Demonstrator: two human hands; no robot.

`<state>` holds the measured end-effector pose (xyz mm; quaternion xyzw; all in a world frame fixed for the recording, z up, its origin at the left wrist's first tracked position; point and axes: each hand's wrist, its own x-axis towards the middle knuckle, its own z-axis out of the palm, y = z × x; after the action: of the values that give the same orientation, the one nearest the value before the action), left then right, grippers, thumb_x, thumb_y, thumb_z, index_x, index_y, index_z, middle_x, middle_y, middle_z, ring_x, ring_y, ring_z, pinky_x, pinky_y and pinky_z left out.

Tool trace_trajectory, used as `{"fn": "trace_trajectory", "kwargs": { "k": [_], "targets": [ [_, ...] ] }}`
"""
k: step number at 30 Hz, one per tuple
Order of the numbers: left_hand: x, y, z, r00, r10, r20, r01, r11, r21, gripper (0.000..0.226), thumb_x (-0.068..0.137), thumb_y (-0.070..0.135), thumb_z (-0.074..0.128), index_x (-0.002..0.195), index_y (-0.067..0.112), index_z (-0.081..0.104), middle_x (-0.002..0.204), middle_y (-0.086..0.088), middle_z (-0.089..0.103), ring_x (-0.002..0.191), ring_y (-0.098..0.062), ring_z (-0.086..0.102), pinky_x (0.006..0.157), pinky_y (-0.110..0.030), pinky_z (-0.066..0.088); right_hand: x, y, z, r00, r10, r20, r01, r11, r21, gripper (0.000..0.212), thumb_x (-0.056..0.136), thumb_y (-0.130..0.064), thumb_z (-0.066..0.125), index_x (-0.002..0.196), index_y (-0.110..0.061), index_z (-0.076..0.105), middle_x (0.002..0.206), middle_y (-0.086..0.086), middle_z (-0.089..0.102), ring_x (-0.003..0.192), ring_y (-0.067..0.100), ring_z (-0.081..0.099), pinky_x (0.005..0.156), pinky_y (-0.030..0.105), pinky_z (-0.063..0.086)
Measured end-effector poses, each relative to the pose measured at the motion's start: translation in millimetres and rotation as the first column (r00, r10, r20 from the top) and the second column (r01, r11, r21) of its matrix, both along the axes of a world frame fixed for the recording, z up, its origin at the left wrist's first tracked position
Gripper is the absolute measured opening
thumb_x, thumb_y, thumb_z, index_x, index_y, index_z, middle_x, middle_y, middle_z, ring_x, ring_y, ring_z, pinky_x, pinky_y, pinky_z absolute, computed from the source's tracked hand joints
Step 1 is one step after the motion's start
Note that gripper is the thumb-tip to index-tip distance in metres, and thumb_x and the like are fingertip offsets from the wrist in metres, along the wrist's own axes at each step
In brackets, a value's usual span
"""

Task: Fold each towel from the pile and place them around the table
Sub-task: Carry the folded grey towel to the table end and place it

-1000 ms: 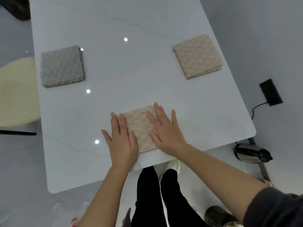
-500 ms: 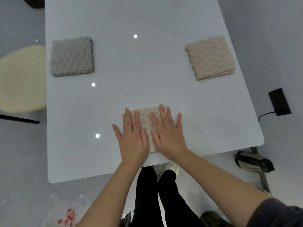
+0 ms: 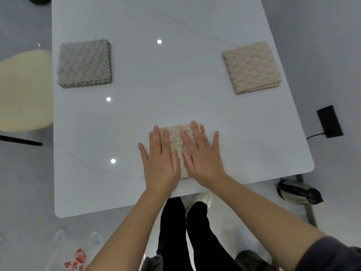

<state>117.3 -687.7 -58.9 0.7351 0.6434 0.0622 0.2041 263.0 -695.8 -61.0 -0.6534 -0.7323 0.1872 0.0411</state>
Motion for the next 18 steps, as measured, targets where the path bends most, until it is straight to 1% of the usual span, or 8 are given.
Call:
{"fn": "trace_trajectory", "kwargs": {
  "k": [2,4,6,8,11,14,16,18],
  "targets": [
    [-15,6,6,0.994,-0.089,0.071,0.088,0.996,0.009,0.063,0.098,0.035,0.021,0.155,0.014,0.008,0.163,-0.006,-0.003,0.15,-0.018,-0.005,0.121,-0.045,-0.004,10,-1,7,0.999,0.046,-0.014,-0.046,0.999,0.011,0.058,0.101,-0.043,0.021,0.156,-0.028,0.01,0.164,0.006,-0.006,0.151,0.027,-0.007,0.117,0.061,-0.002],
    [-39,21,13,0.965,-0.226,0.13,0.218,0.973,0.073,0.064,0.097,0.034,0.029,0.155,0.013,0.013,0.163,-0.005,0.003,0.15,-0.017,-0.002,0.122,-0.042,0.0,28,-4,16,0.991,0.131,0.0,-0.131,0.99,0.05,0.06,0.1,-0.043,0.025,0.156,-0.027,0.011,0.164,0.008,-0.004,0.15,0.031,-0.005,0.116,0.063,0.002],
    [-58,47,18,0.932,-0.352,0.083,0.341,0.931,0.128,0.063,0.097,0.033,0.032,0.154,0.013,0.017,0.163,-0.005,0.007,0.15,-0.018,0.002,0.122,-0.044,0.003,44,-9,24,0.954,0.29,0.077,-0.298,0.947,0.12,0.061,0.099,-0.041,0.031,0.155,-0.024,0.016,0.163,0.014,0.004,0.15,0.036,0.002,0.114,0.066,0.008],
    [-64,77,23,0.877,-0.479,0.016,0.472,0.869,0.145,0.061,0.098,0.034,0.031,0.154,0.014,0.017,0.162,-0.005,0.009,0.15,-0.019,0.006,0.121,-0.046,0.008,52,-12,25,0.86,0.483,0.165,-0.508,0.841,0.188,0.06,0.098,-0.038,0.038,0.153,-0.022,0.022,0.161,0.016,0.013,0.148,0.04,0.01,0.113,0.067,0.013],
    [-50,116,26,0.7,-0.71,-0.074,0.712,0.688,0.139,0.059,0.101,0.036,0.028,0.155,0.015,0.015,0.163,-0.005,0.009,0.15,-0.018,0.011,0.121,-0.044,0.01,41,-11,16,0.674,0.704,0.225,-0.737,0.624,0.26,0.052,0.099,-0.031,0.041,0.15,-0.024,0.034,0.159,0.01,0.026,0.146,0.038,0.021,0.112,0.066,0.018],
    [-28,139,21,0.49,-0.865,-0.11,0.87,0.479,0.116,0.057,0.103,0.038,0.022,0.156,0.016,0.013,0.163,-0.005,0.008,0.149,-0.016,0.013,0.122,-0.042,0.008,24,-5,4,0.505,0.821,0.266,-0.856,0.439,0.272,0.045,0.105,-0.022,0.028,0.148,-0.026,0.04,0.157,0.003,0.032,0.146,0.033,0.024,0.115,0.061,0.018],
    [-19,146,14,0.368,-0.92,-0.134,0.929,0.359,0.091,0.056,0.104,0.038,0.019,0.156,0.018,0.011,0.163,-0.003,0.006,0.149,-0.014,0.012,0.122,-0.042,0.006,20,2,0,0.454,0.841,0.294,-0.886,0.392,0.247,0.05,0.104,-0.016,0.019,0.149,-0.025,0.038,0.158,0.001,0.03,0.147,0.031,0.022,0.118,0.056,0.017],
    [-15,147,6,0.296,-0.944,-0.146,0.955,0.287,0.077,0.054,0.104,0.036,0.017,0.156,0.019,0.013,0.163,-0.004,0.006,0.149,-0.014,0.013,0.122,-0.044,0.007,21,10,-4,0.432,0.856,0.286,-0.899,0.383,0.212,0.052,0.102,-0.011,0.024,0.151,-0.022,0.034,0.16,0.001,0.027,0.148,0.03,0.018,0.12,0.052,0.014]
  ]
}}
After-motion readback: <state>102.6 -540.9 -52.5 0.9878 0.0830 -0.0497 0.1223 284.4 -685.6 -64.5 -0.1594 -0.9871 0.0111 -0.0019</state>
